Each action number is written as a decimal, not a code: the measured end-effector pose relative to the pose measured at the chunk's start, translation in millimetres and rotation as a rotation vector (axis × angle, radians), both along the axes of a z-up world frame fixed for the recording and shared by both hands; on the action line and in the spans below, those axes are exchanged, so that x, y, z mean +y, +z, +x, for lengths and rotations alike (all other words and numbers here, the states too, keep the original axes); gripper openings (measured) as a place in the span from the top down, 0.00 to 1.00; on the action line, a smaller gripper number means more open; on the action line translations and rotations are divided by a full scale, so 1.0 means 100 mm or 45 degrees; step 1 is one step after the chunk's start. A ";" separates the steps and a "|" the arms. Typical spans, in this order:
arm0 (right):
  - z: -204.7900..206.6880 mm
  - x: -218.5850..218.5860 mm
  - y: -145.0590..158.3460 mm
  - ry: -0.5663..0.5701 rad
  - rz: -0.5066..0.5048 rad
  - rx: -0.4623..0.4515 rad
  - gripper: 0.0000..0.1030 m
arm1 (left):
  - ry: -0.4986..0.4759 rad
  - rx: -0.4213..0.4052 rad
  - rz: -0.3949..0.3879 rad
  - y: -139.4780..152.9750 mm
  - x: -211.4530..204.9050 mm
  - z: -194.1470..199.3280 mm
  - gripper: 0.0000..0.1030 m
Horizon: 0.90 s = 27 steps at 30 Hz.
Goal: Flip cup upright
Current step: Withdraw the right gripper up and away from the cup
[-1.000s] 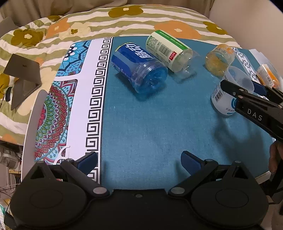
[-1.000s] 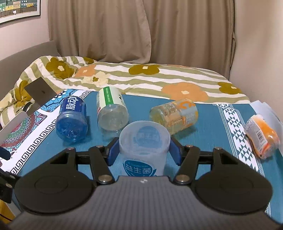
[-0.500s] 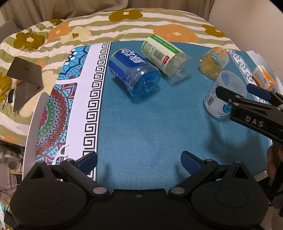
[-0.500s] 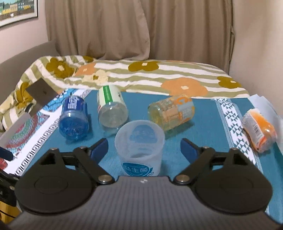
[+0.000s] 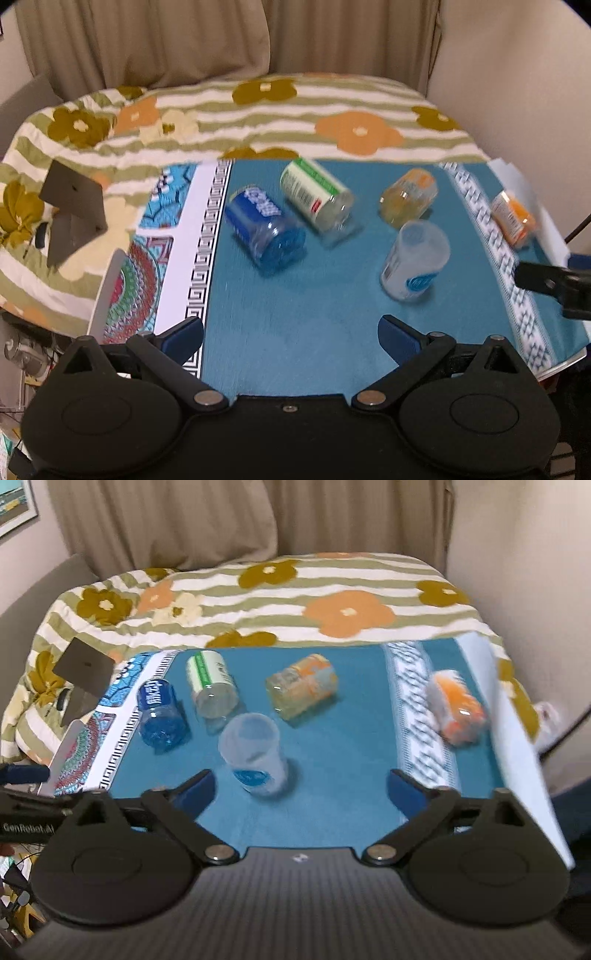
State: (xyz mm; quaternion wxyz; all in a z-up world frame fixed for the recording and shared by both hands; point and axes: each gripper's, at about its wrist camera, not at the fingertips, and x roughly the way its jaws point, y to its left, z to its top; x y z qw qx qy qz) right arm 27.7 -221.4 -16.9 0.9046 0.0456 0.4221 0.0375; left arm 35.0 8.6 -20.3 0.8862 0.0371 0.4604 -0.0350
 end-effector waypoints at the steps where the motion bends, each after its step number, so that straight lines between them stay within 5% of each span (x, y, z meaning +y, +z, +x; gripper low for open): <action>1: -0.04 -0.04 0.04 -0.014 -0.020 0.010 0.00 | 0.002 -0.018 0.003 0.03 -0.02 -0.03 0.01; 11: -0.25 -0.25 0.02 -0.064 -0.074 0.125 0.00 | 0.027 -0.101 0.014 0.09 -0.06 -0.22 0.01; 27: -0.29 -0.25 -0.06 -0.084 -0.071 0.148 0.00 | 0.010 -0.156 0.038 0.13 -0.14 -0.32 0.01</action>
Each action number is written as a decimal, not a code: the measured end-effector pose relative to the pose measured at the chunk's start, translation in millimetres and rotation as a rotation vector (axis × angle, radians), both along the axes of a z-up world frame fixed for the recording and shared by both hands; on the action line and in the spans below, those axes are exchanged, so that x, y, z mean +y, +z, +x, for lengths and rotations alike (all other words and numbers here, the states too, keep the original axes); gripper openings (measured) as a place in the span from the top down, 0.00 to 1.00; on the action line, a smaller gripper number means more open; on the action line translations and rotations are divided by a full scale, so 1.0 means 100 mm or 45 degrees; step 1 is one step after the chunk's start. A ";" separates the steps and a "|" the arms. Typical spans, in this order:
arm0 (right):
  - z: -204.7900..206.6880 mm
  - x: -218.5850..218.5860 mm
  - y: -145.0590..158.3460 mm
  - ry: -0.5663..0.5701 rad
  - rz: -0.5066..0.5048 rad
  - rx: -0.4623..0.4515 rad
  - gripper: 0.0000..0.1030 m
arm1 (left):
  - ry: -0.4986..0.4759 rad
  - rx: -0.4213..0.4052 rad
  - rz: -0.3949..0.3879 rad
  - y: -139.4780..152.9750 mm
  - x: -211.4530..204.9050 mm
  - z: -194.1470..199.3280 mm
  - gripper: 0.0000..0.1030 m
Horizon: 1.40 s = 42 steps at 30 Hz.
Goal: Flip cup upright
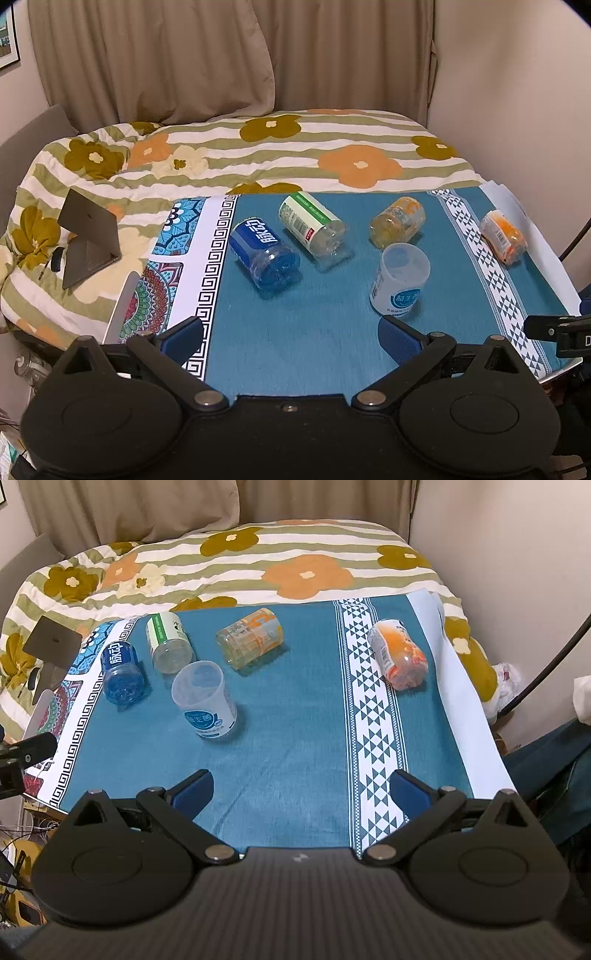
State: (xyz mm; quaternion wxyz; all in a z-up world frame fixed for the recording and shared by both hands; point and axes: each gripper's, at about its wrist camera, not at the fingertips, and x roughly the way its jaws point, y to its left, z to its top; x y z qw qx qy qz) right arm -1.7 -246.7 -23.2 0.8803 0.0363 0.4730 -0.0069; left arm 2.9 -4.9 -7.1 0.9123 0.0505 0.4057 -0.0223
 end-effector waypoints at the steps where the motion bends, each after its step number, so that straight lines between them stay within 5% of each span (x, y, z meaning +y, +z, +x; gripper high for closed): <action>1: 0.00 0.00 0.00 -0.001 -0.003 -0.001 0.00 | -0.001 -0.001 0.003 0.00 0.00 0.00 0.01; 42: 0.13 0.06 0.00 0.008 -0.007 -0.003 0.00 | -0.034 -0.018 0.022 0.04 -0.08 0.08 0.01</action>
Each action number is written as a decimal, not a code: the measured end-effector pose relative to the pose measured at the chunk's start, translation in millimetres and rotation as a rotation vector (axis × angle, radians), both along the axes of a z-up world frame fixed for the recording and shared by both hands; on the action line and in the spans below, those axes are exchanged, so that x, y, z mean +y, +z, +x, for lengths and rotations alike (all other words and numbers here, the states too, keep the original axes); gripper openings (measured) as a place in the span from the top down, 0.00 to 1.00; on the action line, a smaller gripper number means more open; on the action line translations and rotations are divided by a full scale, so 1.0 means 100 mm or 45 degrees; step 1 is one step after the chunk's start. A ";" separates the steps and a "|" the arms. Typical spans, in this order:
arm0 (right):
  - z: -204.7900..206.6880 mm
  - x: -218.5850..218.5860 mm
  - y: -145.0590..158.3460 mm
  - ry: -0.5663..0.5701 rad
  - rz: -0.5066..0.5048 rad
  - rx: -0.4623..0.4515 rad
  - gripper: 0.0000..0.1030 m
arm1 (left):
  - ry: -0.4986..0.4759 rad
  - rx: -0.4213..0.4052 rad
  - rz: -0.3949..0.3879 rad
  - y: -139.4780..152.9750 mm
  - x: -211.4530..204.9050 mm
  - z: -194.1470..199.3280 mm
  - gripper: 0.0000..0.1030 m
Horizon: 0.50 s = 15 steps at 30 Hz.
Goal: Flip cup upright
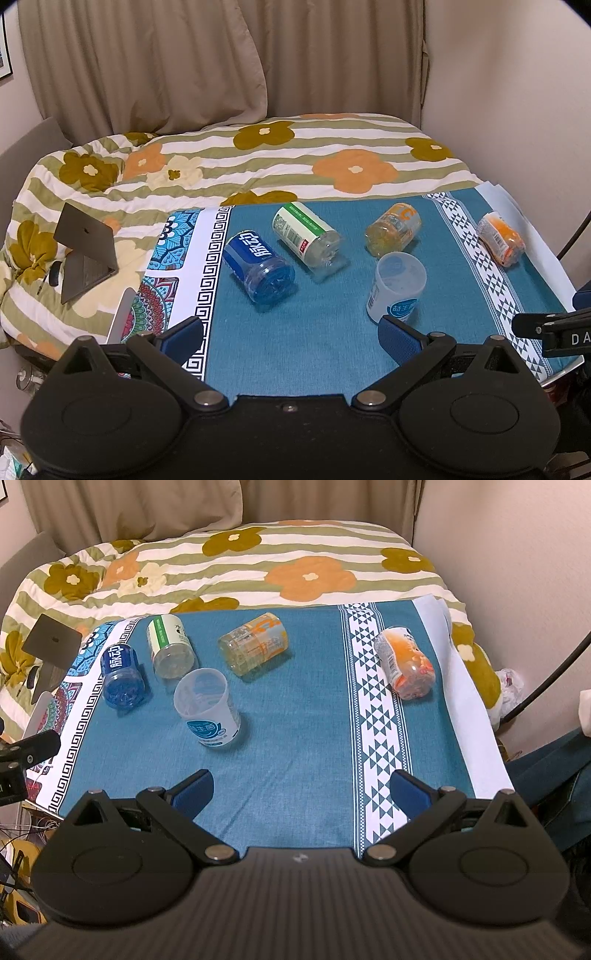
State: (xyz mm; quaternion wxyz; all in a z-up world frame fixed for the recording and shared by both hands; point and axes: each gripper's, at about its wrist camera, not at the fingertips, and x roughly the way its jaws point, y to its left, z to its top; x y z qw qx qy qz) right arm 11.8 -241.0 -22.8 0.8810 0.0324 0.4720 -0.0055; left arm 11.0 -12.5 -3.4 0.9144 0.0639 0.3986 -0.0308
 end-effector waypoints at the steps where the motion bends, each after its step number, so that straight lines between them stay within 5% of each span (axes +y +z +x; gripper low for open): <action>1: 0.00 0.00 0.00 0.000 0.000 0.001 0.00 | 0.000 0.000 -0.001 0.00 0.00 0.00 0.01; 15: 0.00 0.01 0.00 -0.002 -0.001 -0.001 0.00 | 0.006 -0.010 -0.014 0.02 0.05 0.01 0.00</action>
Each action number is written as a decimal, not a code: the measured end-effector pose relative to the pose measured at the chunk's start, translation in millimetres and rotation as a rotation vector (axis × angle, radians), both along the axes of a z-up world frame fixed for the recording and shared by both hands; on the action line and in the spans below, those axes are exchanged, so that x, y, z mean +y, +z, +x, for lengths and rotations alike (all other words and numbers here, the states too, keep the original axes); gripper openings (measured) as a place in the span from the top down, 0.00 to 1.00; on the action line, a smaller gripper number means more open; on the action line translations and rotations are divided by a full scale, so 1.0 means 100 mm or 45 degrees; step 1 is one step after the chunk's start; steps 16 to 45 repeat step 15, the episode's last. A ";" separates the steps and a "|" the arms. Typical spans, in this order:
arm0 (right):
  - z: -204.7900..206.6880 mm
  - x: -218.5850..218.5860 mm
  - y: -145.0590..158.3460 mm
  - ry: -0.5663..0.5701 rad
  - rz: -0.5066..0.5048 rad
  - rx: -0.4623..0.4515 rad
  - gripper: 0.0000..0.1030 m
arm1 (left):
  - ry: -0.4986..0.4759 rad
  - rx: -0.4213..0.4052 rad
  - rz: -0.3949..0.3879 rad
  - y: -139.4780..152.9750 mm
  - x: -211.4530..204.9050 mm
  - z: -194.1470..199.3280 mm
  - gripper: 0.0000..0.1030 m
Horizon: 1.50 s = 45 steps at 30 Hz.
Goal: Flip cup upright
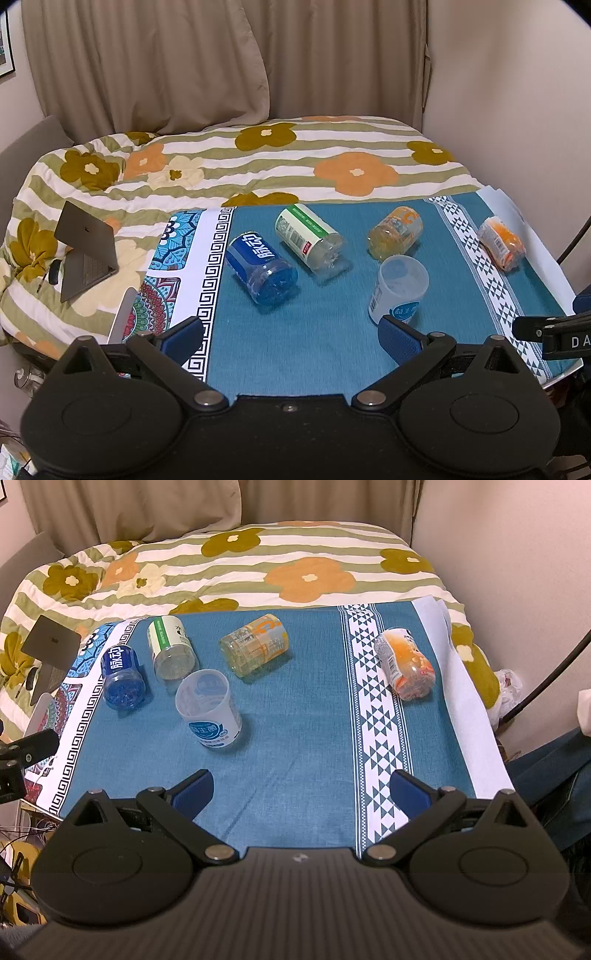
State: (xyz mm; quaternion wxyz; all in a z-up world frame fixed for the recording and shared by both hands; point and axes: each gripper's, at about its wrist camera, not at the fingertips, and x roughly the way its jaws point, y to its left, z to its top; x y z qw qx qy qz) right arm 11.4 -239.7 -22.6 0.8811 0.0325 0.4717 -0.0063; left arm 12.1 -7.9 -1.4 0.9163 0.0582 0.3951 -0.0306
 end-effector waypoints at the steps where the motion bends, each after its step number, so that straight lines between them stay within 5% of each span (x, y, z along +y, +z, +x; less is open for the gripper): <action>1: 0.00 0.00 0.00 0.000 0.000 -0.001 0.00 | 0.003 -0.004 -0.001 0.01 0.01 0.00 0.00; 45: 0.01 0.03 0.00 0.013 0.002 -0.010 0.00 | 0.053 -0.010 0.013 -0.01 0.09 0.04 0.00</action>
